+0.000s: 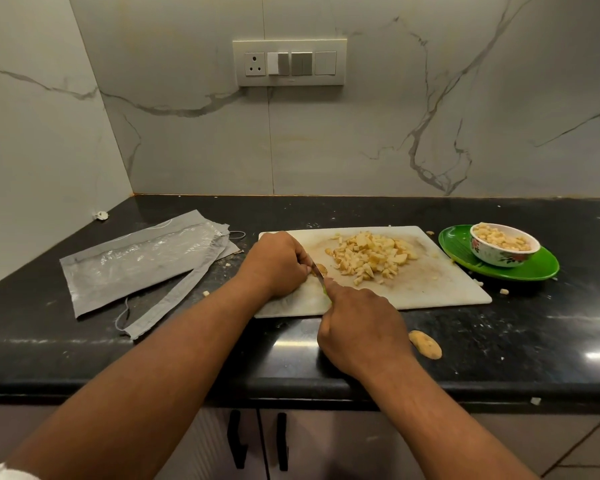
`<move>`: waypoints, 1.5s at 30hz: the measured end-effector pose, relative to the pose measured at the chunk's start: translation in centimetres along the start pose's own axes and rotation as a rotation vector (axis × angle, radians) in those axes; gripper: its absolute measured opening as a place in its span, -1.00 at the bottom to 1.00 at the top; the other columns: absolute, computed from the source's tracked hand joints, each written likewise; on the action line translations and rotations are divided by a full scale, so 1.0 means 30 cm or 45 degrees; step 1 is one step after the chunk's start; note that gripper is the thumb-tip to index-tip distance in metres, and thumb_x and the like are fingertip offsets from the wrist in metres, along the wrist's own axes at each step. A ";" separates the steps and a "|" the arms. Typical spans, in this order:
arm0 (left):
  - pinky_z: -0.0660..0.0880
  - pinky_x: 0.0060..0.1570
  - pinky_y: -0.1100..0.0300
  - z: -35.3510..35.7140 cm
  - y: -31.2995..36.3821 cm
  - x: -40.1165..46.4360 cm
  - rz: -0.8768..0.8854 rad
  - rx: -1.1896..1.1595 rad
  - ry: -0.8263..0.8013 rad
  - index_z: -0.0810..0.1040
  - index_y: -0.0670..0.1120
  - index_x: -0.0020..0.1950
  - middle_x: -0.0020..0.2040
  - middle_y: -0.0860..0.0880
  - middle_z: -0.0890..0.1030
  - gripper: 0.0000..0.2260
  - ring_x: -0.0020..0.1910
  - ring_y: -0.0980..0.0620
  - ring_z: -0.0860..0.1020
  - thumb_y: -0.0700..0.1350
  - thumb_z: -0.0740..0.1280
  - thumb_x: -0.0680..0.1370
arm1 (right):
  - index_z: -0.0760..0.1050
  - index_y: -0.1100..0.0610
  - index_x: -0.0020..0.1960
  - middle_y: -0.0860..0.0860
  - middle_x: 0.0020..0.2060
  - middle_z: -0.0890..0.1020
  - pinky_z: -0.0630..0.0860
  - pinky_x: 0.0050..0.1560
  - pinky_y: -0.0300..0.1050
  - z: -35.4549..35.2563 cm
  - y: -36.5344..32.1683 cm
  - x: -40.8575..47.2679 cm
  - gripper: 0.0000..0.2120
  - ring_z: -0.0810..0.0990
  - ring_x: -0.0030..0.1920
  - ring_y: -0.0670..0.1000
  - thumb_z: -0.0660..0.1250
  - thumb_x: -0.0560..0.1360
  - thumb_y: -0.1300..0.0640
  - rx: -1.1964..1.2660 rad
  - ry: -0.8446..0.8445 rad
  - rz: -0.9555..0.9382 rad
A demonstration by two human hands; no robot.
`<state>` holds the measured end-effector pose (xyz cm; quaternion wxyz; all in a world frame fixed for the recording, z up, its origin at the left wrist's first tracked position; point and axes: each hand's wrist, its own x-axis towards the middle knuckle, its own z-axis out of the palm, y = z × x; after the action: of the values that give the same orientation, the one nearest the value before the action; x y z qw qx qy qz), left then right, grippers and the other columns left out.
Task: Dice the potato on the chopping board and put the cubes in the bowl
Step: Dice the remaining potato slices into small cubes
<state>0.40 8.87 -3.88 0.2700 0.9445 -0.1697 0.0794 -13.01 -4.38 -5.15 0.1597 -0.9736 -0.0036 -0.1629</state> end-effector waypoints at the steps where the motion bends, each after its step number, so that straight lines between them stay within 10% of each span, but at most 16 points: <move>1: 0.56 -0.14 0.22 -0.001 0.006 0.000 -0.010 0.011 0.005 0.77 0.05 -0.15 -0.19 0.13 0.72 -0.89 -0.20 0.16 0.61 -0.11 0.47 0.52 | 0.21 -0.08 0.57 0.02 0.11 0.62 0.39 -0.15 -0.06 -0.003 -0.002 -0.001 -0.42 0.54 -0.02 0.06 0.12 0.55 0.05 -0.009 -0.009 -0.006; 16: 0.48 -0.14 0.35 0.003 -0.049 0.006 0.035 -0.320 0.032 0.74 0.09 -0.03 -0.24 0.14 0.70 -0.85 -0.22 0.25 0.62 -0.18 0.50 0.54 | 0.26 -0.08 0.54 0.00 0.04 0.66 0.50 -0.03 -0.01 -0.046 0.014 -0.085 -0.48 0.58 0.00 0.04 0.12 0.58 0.04 0.092 0.114 0.106; 26: 0.67 0.06 0.07 0.014 -0.084 0.031 -0.149 -0.802 0.003 0.70 -0.02 0.11 -0.10 -0.09 0.73 -0.84 -0.08 0.01 0.70 -0.22 0.36 0.65 | 0.33 -0.16 0.51 -0.03 -0.02 0.67 0.47 -0.11 -0.02 -0.038 -0.001 -0.063 -0.48 0.56 -0.10 0.04 0.13 0.56 0.04 -0.009 0.051 -0.005; 33: 0.43 -0.29 0.25 0.016 -0.090 0.032 -0.069 -0.638 -0.024 0.71 0.08 0.12 -0.23 0.05 0.63 -0.87 -0.37 0.15 0.49 -0.10 0.41 0.63 | 0.26 -0.15 0.55 0.00 -0.09 0.66 0.47 -0.15 -0.04 -0.049 -0.004 -0.054 -0.41 0.52 -0.19 0.03 0.13 0.52 0.10 -0.027 0.115 0.226; 38: 0.65 -0.01 0.04 0.015 -0.091 0.036 -0.089 -0.828 0.171 0.72 0.08 0.08 -0.04 0.04 0.69 -0.79 -0.02 0.01 0.65 -0.13 0.30 0.68 | 0.34 -0.01 0.36 0.02 -0.12 0.61 0.46 -0.21 -0.03 -0.035 -0.056 0.014 -0.59 0.57 -0.15 0.08 0.17 0.51 0.09 0.015 0.064 0.186; 45: 0.60 -0.09 0.13 -0.028 -0.082 0.031 -0.080 -0.831 0.423 0.73 0.09 0.06 -0.13 0.04 0.72 -0.89 -0.09 0.00 0.66 -0.03 0.40 0.63 | 0.33 0.08 0.20 0.08 -0.07 0.53 0.38 -0.18 -0.02 0.011 -0.150 0.215 -0.69 0.52 -0.10 0.12 0.29 0.51 0.02 -0.001 -0.148 0.062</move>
<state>2.11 11.02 -4.15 0.5832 0.7877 -0.1107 0.1650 -7.07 -0.31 -1.99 0.1629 -0.9813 0.0110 -0.1021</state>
